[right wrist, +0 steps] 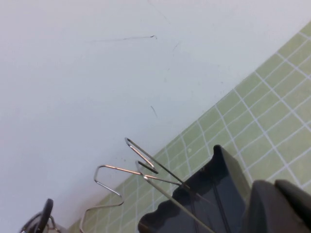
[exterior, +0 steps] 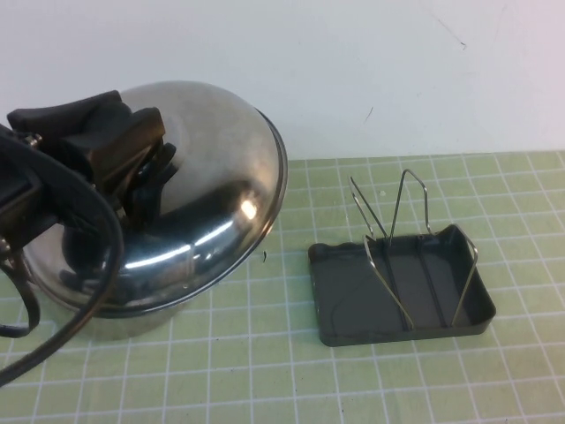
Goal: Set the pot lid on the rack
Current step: Hand over the pot lid
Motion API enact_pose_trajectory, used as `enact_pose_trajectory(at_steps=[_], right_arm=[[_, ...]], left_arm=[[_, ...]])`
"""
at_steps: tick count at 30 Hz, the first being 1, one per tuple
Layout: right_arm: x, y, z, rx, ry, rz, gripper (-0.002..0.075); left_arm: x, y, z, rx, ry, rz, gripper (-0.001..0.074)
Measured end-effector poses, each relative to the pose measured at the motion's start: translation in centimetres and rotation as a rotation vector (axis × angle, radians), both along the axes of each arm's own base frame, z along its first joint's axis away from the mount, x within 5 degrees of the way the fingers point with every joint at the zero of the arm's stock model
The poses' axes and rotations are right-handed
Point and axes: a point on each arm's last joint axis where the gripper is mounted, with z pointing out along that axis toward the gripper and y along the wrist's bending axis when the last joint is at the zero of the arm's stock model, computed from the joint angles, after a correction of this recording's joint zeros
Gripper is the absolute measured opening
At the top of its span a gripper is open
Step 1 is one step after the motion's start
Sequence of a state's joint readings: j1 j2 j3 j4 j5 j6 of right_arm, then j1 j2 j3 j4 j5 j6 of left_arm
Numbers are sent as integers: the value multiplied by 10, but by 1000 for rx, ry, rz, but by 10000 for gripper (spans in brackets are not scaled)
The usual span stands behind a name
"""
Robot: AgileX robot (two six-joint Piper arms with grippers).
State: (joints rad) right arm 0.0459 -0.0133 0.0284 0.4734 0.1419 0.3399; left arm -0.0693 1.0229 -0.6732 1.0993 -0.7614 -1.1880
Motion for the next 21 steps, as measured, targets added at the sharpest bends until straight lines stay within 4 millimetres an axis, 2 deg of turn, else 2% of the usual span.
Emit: enact_pose_trajectory(at_steps=[6, 10, 13, 16, 19, 21], right_arm=[[-1, 4, -3, 8, 38, 47, -1], [-4, 14, -2, -2, 42, 167, -1], [-8, 23, 22, 100, -76, 261, -1], [-6, 30, 50, 102, -176, 349, -1], [2, 39, 68, 90, -169, 460, 14], [8, 47, 78, 81, -144, 554, 59]], left_arm=[[1, -3, -3, -22, 32, -45, 313], [1, -4, -4, -17, 31, -60, 312], [2, -5, -5, -22, 35, -78, 312], [6, -7, -10, -29, 53, -100, 312], [10, -9, -13, -56, 66, -129, 312], [12, -11, -14, -81, 67, -154, 312]])
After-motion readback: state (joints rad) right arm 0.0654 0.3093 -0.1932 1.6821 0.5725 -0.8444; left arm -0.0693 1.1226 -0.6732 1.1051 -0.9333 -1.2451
